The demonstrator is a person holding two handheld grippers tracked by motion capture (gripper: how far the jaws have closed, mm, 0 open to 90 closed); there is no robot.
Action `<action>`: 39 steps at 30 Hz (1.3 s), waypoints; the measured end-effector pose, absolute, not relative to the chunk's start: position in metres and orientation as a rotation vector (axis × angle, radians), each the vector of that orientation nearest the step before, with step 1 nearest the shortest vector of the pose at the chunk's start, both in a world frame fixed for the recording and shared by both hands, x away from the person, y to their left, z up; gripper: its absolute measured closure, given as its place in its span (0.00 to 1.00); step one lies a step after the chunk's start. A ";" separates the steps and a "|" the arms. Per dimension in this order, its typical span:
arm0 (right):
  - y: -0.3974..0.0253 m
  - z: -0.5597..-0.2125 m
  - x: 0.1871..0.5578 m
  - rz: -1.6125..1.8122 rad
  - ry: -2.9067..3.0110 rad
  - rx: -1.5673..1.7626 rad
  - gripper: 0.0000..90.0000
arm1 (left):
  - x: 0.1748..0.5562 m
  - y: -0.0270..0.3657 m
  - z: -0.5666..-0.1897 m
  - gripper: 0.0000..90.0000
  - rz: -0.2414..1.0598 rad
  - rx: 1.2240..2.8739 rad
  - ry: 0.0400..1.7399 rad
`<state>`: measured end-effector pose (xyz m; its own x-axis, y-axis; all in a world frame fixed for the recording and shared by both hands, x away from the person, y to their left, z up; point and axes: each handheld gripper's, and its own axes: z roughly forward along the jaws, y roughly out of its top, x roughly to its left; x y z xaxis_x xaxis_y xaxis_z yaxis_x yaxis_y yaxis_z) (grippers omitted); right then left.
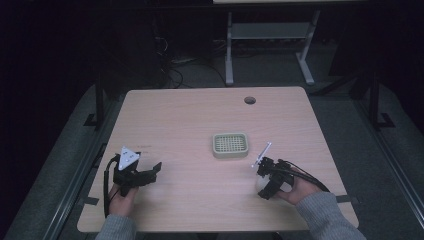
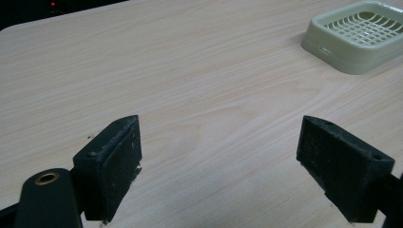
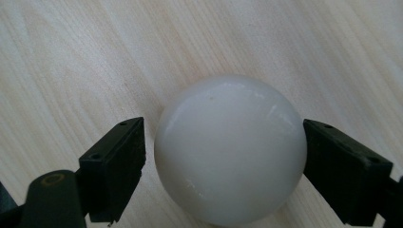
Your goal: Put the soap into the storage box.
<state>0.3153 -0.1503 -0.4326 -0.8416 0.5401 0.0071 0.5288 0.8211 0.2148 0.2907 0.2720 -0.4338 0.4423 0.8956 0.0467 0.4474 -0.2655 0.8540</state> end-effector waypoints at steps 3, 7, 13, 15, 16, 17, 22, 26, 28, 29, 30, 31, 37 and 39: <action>-0.149 -0.434 0.315 0.296 2.950 0.862 0.18 | 0.291 0.272 -0.434 0.16 0.696 1.885 1.135; -0.148 -0.436 0.315 0.280 2.953 0.864 0.19 | 0.291 0.272 -0.434 0.16 0.697 1.884 1.134; -0.148 -0.437 0.315 0.269 2.954 0.859 0.21 | 0.291 0.272 -0.434 0.16 0.697 1.883 1.134; -0.148 -0.437 0.315 0.268 2.954 0.862 0.22 | 0.291 0.272 -0.434 0.16 0.699 1.883 1.133; -0.148 -0.437 0.315 0.268 2.954 0.862 0.22 | 0.291 0.272 -0.434 0.17 0.699 1.883 1.133; -0.149 -0.436 0.315 0.268 2.951 0.860 0.23 | 0.291 0.271 -0.434 0.16 0.699 1.886 1.133; -0.149 -0.437 0.316 0.264 2.951 0.860 0.25 | 0.291 0.271 -0.434 0.16 0.699 1.885 1.131; -0.149 -0.437 0.317 0.262 2.951 0.857 0.25 | 0.291 0.271 -0.434 0.17 0.697 1.882 1.136; -0.149 -0.437 0.317 0.261 2.951 0.858 0.26 | 0.291 0.271 -0.434 0.16 0.697 1.884 1.136; -0.149 -0.437 0.317 0.260 2.953 0.857 0.26 | 0.291 0.271 -0.434 0.16 0.699 1.884 1.134; -0.149 -0.437 0.317 0.260 2.953 0.857 0.26 | 0.291 0.271 -0.434 0.16 0.699 1.884 1.134; -0.149 -0.437 0.318 0.261 2.957 0.856 0.26 | 0.291 0.271 -0.434 0.16 0.697 1.886 1.137; -0.153 -0.434 0.320 0.293 2.967 0.891 0.26 | 0.292 0.271 -0.434 0.16 0.700 1.885 1.140; -0.155 -0.431 0.322 0.331 2.969 0.907 0.26 | 0.292 0.271 -0.434 0.17 0.700 1.886 1.141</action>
